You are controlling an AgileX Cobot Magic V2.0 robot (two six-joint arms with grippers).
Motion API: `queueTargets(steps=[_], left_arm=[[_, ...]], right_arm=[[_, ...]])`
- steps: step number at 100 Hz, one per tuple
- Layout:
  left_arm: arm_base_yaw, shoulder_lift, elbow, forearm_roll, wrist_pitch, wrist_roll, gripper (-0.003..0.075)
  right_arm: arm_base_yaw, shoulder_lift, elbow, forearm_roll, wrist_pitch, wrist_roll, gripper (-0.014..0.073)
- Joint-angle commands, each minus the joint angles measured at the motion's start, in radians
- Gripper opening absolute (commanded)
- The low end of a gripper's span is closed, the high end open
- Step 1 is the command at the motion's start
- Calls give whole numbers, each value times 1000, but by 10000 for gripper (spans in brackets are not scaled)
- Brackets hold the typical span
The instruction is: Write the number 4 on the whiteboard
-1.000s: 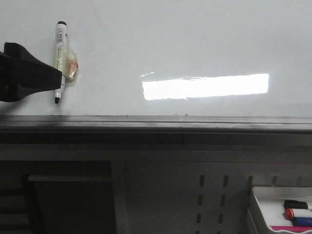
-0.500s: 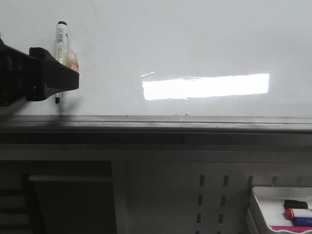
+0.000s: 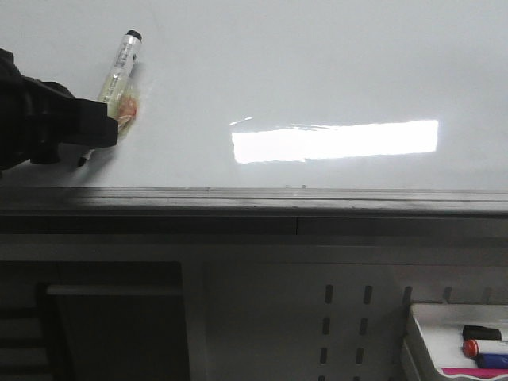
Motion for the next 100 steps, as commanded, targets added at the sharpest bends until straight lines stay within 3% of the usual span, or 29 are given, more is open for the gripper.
queueTargets(steps=[1,14,27,40,54,63,78,83,100], left_arm=[[-6,-58,-20,80,-61,-9,-20],[-6,-127,-20,261,-14,-1,-20],[-6,-184,-20,574,45,4,-20],[-6,-222,-20,810,32,2,-20],[-6,-252,-20,954,-14,2,-20],[-6,-269,-20,1026,-35,2,-20],[-6,-287,-20,1084,-65,2,-20],[-6,-290,-20,1106,-84,2,-20],[-6,-298,-20,1124,-119,2,-20]], right_arm=[[26,14,-65,6,-56,-63,-64],[117,14,-114,6,-44,-144,-64],[259,28,-166,6,-44,-225,-64],[423,80,-215,6,-44,-300,-64],[599,172,-269,6,-34,-313,-51],[703,243,-311,6,-15,-313,62],[859,355,-386,2,-19,-313,401],[888,385,-410,-2,-25,-313,430],[927,487,-470,-6,-48,-313,402]])
